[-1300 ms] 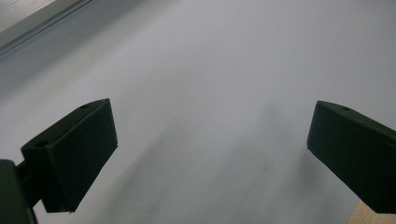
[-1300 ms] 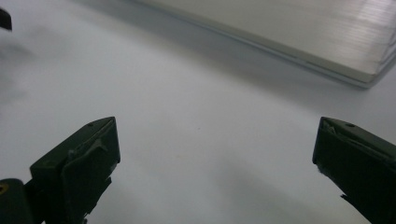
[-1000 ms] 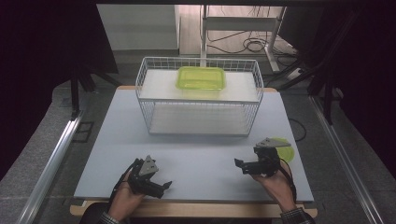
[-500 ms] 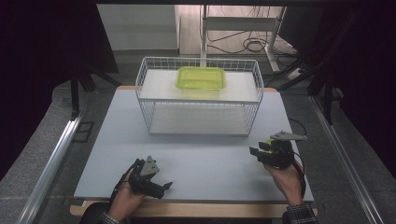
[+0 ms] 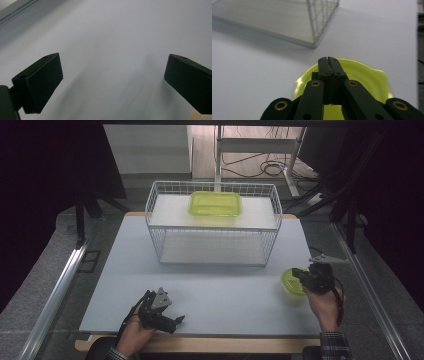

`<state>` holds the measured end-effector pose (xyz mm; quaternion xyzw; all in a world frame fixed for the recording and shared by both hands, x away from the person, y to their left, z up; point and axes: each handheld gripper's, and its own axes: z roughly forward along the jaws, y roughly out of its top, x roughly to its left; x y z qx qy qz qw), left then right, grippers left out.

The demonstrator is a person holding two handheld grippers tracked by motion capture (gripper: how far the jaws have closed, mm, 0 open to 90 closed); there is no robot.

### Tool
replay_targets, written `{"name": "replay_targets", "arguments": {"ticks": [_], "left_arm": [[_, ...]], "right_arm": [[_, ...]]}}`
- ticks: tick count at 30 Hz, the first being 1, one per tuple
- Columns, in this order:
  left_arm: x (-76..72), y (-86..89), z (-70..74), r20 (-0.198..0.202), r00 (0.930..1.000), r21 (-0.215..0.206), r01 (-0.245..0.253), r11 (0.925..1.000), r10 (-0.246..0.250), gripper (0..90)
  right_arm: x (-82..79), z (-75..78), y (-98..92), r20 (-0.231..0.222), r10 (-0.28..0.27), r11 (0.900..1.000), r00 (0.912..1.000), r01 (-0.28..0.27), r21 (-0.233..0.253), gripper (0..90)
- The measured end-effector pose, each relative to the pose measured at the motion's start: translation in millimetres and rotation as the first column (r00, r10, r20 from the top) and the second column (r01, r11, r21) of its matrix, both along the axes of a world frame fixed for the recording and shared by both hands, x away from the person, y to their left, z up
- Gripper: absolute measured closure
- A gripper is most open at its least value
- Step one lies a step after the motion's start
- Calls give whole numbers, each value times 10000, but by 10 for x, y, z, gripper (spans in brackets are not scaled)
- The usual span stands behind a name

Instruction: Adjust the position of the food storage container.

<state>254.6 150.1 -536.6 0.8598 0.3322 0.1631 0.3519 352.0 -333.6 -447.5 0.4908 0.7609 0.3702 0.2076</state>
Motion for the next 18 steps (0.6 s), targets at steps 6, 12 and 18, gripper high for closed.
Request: {"name": "replay_targets", "arguments": {"ticks": [6,12,18], "left_arm": [[-4,-9,-3,13,10000,0,-13,10000,13,19],[-4,-10,-4,11,10000,49,4,10000,-4,20],[-5,-12,-5,16,10000,82,8,10000,-8,21]], "right_arm": [[34,-5,-228,152,-760,9970,9970,762,-110,891],[59,-50,-407,177,-1311,9910,9912,1315,-257,891],[76,-130,-566,38,-1731,9845,9849,1731,-263,891]]}}
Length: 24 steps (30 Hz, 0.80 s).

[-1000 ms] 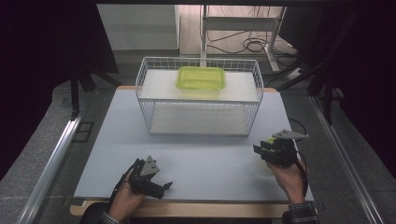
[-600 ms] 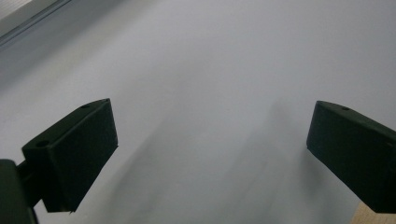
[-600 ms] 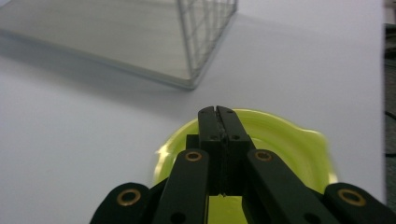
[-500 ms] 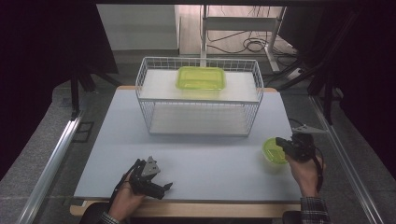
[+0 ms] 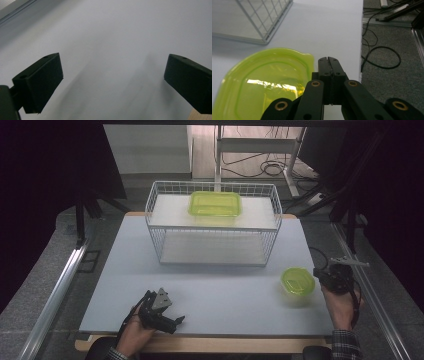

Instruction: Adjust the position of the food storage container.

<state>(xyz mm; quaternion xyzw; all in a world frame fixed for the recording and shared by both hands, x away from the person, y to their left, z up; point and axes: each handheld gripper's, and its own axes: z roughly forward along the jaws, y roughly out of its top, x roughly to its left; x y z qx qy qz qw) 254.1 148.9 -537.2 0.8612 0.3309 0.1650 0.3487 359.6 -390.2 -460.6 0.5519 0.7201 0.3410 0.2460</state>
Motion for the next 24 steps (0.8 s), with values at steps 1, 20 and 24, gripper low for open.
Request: {"name": "replay_targets", "arguments": {"ticks": [1,20,24], "left_arm": [[0,0,0,0,10000,0,0,10000,0,21],[-3,-12,-6,12,10000,129,36,9999,-37,23],[-4,-12,-6,13,10000,138,41,9999,-41,23]], "right_arm": [[4,-16,-19,-48,-16,10000,10000,15,-37,891],[-50,-145,96,-821,215,9993,9964,-190,307,889],[-77,-146,204,-943,532,9979,9941,-496,406,888]]}}
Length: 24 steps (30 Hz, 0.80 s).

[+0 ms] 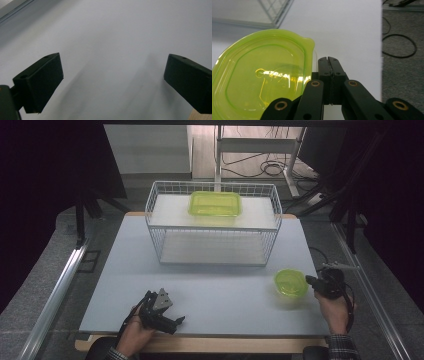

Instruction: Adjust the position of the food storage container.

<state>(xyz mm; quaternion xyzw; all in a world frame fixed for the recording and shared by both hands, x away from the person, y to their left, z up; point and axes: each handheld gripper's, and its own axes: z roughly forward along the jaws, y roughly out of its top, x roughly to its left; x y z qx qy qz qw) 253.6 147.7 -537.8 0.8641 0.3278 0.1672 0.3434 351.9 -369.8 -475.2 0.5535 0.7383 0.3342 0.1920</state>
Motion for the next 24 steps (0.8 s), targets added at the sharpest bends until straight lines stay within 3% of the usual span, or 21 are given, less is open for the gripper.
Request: {"name": "replay_targets", "arguments": {"ticks": [4,14,18,20,24], "left_arm": [[-2,-3,-2,-5,10000,8,8,10000,-8,25],[-6,-10,-5,7,10000,88,55,9999,-55,27],[-6,-8,-4,5,10000,77,58,10000,-58,27],[-5,-10,-4,-2,10000,86,66,9999,-66,27],[-6,-14,-8,-20,10000,110,87,9999,-87,27]], "right_arm": [[-24,-5,85,-65,235,9997,9997,-235,30,888],[-90,-26,356,-426,1303,9887,9906,-1266,803,888],[-93,-17,284,-376,1042,9922,9939,-1012,728,888],[-98,-42,241,-567,923,9942,9941,-889,597,889],[-134,-133,330,-1110,1419,9892,9836,-1367,532,889]]}}
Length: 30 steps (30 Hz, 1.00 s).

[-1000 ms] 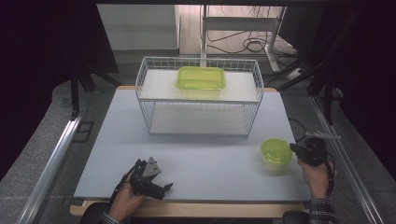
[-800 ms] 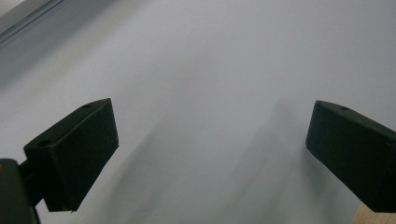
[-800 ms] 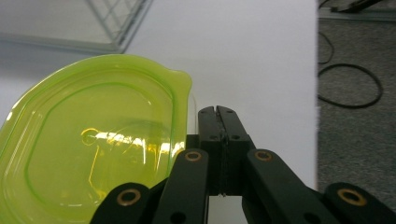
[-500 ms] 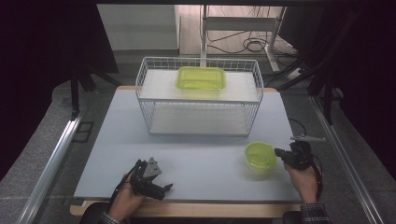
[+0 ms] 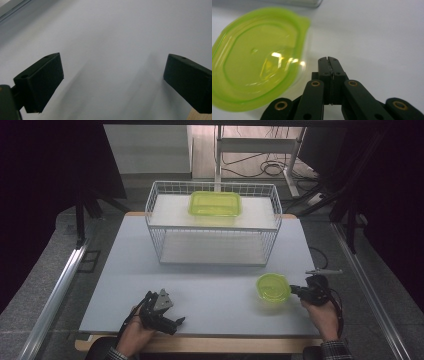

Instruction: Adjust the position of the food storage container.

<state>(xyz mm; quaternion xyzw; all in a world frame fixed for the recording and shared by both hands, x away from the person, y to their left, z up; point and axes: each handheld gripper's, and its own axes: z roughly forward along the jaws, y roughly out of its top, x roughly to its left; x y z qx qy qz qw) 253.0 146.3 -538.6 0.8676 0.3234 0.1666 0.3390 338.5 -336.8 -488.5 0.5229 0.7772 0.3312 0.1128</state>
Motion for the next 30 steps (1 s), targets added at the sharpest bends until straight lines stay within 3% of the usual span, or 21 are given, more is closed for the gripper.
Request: {"name": "replay_targets", "arguments": {"ticks": [14,30], "left_arm": [[1,-13,-7,3,10000,36,33,10000,-33,28],[2,-13,-7,6,10000,145,70,9999,-70,30]], "right_arm": [[-50,-71,212,-420,626,9974,9972,-610,377,889],[17,-135,760,-326,1830,9815,9826,-1807,633,890]]}}
